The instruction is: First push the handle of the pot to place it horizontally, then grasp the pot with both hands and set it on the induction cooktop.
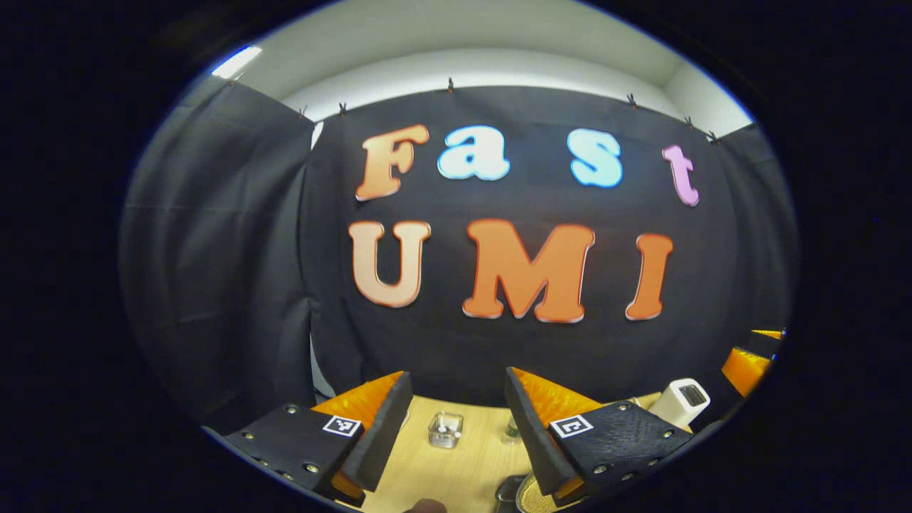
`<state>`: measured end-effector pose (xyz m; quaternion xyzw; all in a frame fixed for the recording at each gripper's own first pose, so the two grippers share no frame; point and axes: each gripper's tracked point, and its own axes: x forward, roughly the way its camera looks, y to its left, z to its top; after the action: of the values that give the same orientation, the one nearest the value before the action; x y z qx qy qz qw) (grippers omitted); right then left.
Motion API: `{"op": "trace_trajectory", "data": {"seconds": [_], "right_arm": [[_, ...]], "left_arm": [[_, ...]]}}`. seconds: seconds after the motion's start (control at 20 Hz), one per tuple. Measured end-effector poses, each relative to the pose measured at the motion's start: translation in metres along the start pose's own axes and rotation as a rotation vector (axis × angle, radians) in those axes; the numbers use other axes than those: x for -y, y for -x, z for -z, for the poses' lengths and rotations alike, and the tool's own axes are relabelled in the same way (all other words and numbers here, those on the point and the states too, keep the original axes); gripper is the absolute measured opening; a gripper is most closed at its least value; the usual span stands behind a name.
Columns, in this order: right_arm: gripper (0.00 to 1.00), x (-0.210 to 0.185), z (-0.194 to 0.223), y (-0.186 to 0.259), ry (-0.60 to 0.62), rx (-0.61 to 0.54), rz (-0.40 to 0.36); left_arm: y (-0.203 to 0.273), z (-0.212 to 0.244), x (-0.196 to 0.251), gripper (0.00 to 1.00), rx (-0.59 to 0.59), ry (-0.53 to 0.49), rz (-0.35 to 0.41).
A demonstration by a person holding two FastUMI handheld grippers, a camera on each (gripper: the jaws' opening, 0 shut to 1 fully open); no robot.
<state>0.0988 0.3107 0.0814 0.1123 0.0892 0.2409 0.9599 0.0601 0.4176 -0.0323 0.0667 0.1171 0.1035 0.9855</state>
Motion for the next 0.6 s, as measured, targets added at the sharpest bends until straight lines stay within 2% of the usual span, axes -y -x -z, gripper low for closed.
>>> {"op": "trace_trajectory", "data": {"seconds": [0.05,0.1,0.15,0.2,0.3,0.35,0.45,0.5,0.55,0.6], "right_arm": [[0.93,-0.007,-0.015,0.003,-0.005,0.025,-0.013],[0.98,-0.012,-0.030,0.005,-0.004,0.053,-0.024],[0.98,-0.017,-0.047,0.009,0.003,0.079,-0.027],[0.93,-0.020,-0.060,0.012,0.019,0.107,-0.025],[0.93,-0.018,-0.084,0.017,0.045,0.150,-0.010],[0.98,-0.018,-0.096,0.022,0.050,0.169,-0.008],[0.98,-0.015,-0.116,0.030,0.060,0.203,-0.001],[0.97,-0.013,-0.127,0.033,0.066,0.224,0.005],[0.89,-0.008,-0.137,0.035,0.074,0.245,0.014],[0.89,-0.005,-0.145,0.037,0.076,0.260,0.020]], "left_arm": [[0.006,-0.020,-0.004,0.81,0.047,0.002,0.004],[0.008,-0.037,-0.004,0.80,0.086,0.009,0.004],[0.011,-0.051,0.000,0.80,0.118,0.022,0.015],[0.014,-0.067,0.003,0.80,0.142,0.035,0.018],[0.022,-0.096,0.000,0.80,0.191,0.063,0.024],[0.027,-0.109,-0.001,0.80,0.214,0.082,0.029],[0.037,-0.144,-0.005,0.80,0.264,0.133,0.046],[0.042,-0.156,-0.008,0.80,0.289,0.146,0.052],[0.046,-0.166,-0.012,0.80,0.315,0.139,0.048],[0.053,-0.174,-0.016,0.80,0.339,0.123,0.040]]}}
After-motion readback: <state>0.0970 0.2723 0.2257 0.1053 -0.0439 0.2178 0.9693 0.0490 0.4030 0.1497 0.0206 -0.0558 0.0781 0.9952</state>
